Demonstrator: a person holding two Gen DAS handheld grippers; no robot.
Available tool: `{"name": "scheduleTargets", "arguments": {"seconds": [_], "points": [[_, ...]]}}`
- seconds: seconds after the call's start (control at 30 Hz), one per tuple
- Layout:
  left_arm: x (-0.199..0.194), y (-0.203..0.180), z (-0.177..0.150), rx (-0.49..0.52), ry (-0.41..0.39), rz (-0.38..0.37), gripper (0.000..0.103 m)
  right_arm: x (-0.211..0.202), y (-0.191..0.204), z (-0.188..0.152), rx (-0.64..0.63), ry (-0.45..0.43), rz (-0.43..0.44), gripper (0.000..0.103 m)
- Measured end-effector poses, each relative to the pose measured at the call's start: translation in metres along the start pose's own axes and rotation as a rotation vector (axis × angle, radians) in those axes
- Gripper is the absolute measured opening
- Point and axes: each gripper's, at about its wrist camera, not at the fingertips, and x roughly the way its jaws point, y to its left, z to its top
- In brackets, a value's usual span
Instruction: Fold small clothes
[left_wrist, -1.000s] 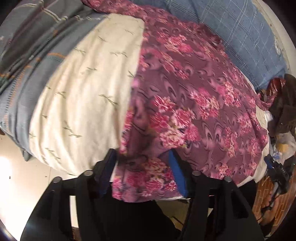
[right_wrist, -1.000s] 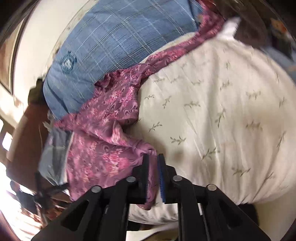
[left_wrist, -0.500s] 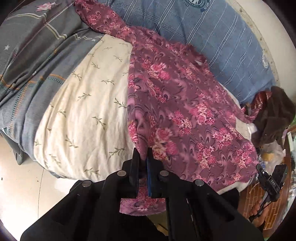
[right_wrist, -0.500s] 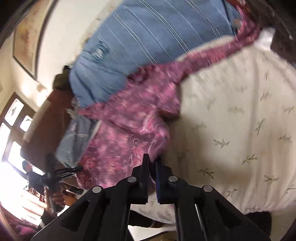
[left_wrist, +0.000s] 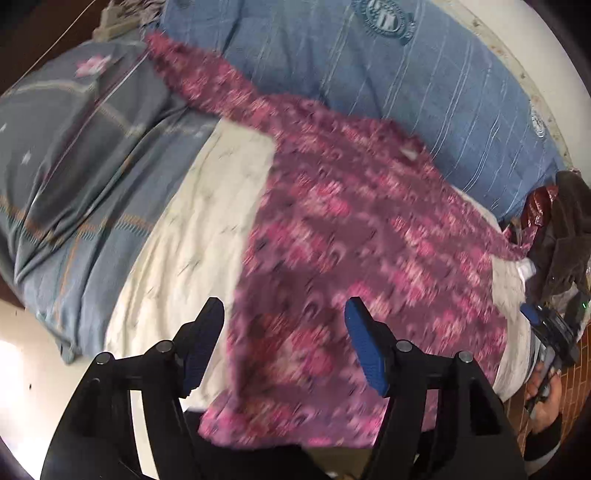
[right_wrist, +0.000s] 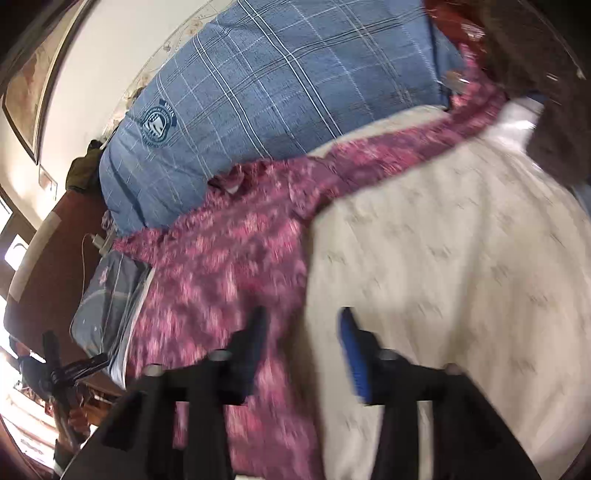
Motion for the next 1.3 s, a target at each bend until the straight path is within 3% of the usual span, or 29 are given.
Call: {"name": "scheduleTargets", "arguments": {"seconds": [0.17, 0.2, 0.23, 0.27, 0.3, 0.43, 0.47, 0.5, 0.57, 0.6, 0.63, 0.67, 0.73, 0.8, 0.9, 1.07, 1.2, 1.27, 1.3], "points": [[0.043, -0.034, 0.018, 0.024, 0.072, -0.032, 0.067, 0.083, 0.002, 0.026, 0.066, 0.026, -0.028, 0.052], [0.051, -0.039, 0.021, 0.031, 0.091, -0.033, 0.067, 0.096, 0.005, 0.024, 0.064, 0.051, -0.021, 0.046], [0.055, -0.044, 0.025, 0.035, 0.097, -0.038, 0.067, 0.104, 0.009, 0.021, 0.047, 0.077, -0.017, 0.02], [0.057, -0.049, 0.028, 0.04, 0.09, -0.047, 0.067, 0.11, 0.017, 0.025, 0.016, 0.098, -0.014, 0.002], [0.056, -0.052, 0.031, 0.048, 0.075, -0.052, 0.067, 0.111, 0.022, 0.031, 0.004, 0.111, 0.006, 0.004], [0.067, -0.063, 0.044, 0.069, 0.055, -0.022, 0.067, 0.082, 0.011, 0.066, 0.058, -0.041, 0.008, 0.003], [0.075, -0.064, 0.046, 0.062, 0.067, -0.02, 0.067, 0.085, -0.002, 0.072, 0.094, -0.032, 0.002, 0.003], [0.085, -0.064, 0.047, 0.048, 0.088, -0.016, 0.067, 0.094, -0.011, 0.073, 0.095, -0.002, -0.059, 0.004], [0.105, -0.063, 0.046, 0.032, 0.134, 0.004, 0.067, 0.114, -0.017, 0.065, 0.066, 0.099, -0.113, 0.005], [0.115, -0.063, 0.043, 0.029, 0.158, 0.022, 0.067, 0.113, -0.017, 0.06, 0.057, 0.09, -0.108, 0.005], [0.115, -0.065, 0.04, 0.043, 0.136, 0.032, 0.068, 0.103, -0.018, 0.056, 0.067, 0.069, -0.085, 0.014], [0.111, -0.068, 0.037, 0.069, 0.104, 0.041, 0.069, 0.094, -0.021, 0.054, 0.083, 0.065, -0.075, 0.015], [0.109, -0.073, 0.035, 0.095, 0.118, 0.041, 0.069, 0.072, -0.035, 0.059, 0.116, 0.02, -0.092, 0.016], [0.102, -0.078, 0.038, 0.1, 0.102, 0.01, 0.069, 0.044, -0.056, 0.073, 0.154, -0.065, -0.16, 0.019], [0.091, -0.089, 0.05, 0.1, 0.04, -0.019, 0.069, 0.01, -0.09, 0.1, 0.22, -0.158, -0.305, 0.041], [0.11, -0.115, 0.082, 0.079, 0.023, -0.061, 0.069, -0.022, -0.128, 0.153, 0.324, -0.268, -0.432, 0.05], [0.13, -0.13, 0.097, 0.059, 0.018, -0.101, 0.069, -0.017, -0.147, 0.187, 0.325, -0.278, -0.507, 0.059], [0.14, -0.138, 0.1, 0.071, 0.017, -0.11, 0.069, -0.001, -0.151, 0.199, 0.299, -0.237, -0.625, 0.059], [0.145, -0.144, 0.102, 0.079, 0.019, -0.11, 0.069, 0.007, -0.154, 0.203, 0.296, -0.21, -0.647, 0.051]]}}
